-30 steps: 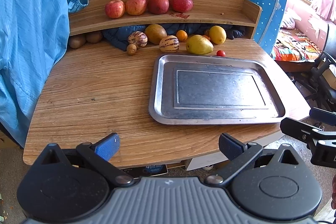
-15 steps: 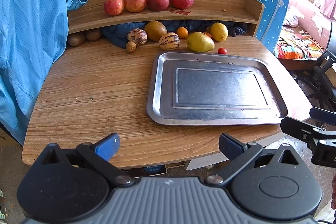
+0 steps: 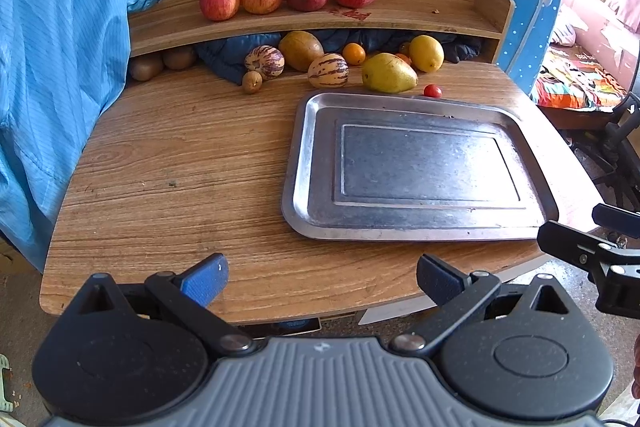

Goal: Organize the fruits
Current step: 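Grasp the small brown round fruit with left tool while right tool grasps a striped pepino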

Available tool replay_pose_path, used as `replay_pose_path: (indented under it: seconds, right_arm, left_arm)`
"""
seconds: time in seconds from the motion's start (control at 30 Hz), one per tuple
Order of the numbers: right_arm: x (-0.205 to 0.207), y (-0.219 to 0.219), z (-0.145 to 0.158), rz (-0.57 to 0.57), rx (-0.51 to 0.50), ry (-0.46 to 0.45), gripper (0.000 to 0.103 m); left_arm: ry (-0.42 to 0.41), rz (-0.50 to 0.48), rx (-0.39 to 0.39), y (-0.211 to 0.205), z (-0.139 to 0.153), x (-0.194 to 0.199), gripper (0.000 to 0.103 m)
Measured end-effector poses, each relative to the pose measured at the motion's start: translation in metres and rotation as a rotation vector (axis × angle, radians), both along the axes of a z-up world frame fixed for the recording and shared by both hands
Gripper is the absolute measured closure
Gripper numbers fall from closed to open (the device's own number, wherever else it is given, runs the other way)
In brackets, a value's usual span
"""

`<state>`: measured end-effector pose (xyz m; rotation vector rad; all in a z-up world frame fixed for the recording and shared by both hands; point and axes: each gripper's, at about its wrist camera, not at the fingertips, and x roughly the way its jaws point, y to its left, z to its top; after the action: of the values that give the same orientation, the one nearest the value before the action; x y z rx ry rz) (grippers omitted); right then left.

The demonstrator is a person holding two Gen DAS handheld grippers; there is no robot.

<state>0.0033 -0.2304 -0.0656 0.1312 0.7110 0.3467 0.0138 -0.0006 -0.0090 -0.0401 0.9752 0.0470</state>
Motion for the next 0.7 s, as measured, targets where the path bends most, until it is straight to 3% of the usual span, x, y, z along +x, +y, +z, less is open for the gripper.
replay_pose_path:
  seconds: [0.37,0.7]
  right_arm:
    - [0.022,0.013,-0.003,0.059,0.014,0.016,0.001]
    - [0.066,0.045,0.0,0.038,-0.021,0.01,0.001]
  left_arm:
    - [0.025,0.064,-0.04,0.025,-0.002,0.025,0.001]
    - [0.043,0.052,-0.08,0.059,-0.009,0.09,0.001]
